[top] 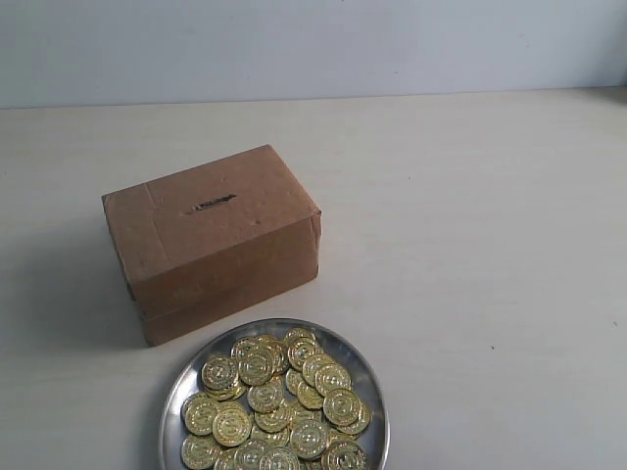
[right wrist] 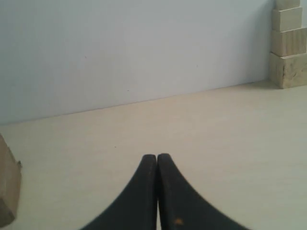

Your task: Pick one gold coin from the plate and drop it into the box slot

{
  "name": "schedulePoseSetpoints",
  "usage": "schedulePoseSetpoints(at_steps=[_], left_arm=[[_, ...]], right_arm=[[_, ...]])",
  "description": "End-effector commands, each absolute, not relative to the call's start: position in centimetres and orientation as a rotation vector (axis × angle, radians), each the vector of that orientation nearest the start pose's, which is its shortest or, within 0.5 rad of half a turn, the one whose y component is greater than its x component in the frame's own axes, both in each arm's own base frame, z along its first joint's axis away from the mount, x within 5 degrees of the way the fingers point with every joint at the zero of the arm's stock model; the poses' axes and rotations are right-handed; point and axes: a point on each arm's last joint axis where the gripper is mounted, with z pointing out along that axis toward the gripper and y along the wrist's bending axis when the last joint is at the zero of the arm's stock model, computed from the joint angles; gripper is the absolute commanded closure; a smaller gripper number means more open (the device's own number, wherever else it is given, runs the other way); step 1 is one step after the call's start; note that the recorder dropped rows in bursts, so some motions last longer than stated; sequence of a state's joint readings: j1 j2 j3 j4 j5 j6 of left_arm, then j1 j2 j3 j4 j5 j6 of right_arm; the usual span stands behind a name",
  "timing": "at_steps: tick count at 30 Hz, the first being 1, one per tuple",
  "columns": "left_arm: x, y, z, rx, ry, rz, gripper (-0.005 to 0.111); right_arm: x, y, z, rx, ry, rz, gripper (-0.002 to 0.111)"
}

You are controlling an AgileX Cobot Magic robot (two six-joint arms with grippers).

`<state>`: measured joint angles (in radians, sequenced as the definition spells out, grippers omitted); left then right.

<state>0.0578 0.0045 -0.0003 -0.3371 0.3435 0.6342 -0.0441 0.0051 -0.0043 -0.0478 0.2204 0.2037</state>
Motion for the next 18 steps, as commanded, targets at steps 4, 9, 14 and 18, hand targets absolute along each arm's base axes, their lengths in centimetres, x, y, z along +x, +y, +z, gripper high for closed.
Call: schedulePoseSetpoints(at_steps=[4,9,14,18], left_arm=[[5.38,-0.56,18.37,0.274,1.793,0.159,0.107],[5.38,-0.56,18.37,0.026,1.811,-0.035,0.107],[5.38,-0.56,18.37,-0.033,1.811,-0.082,0.107],[5.38,-0.56,18.37,-0.059,1.811,-0.103,0.107]], right_arm=[[5.52,-0.37,19.08,0.077,1.729,-0.024,0.108],[5.49,-0.38,18.89,0.077,1.750,-0.025,0.108],[5.36,-0.40,18.33,0.082,1.812,-0.027,0.108],[5.35,-0.40,18.29,0.084,1.818,-0.025,0.108]])
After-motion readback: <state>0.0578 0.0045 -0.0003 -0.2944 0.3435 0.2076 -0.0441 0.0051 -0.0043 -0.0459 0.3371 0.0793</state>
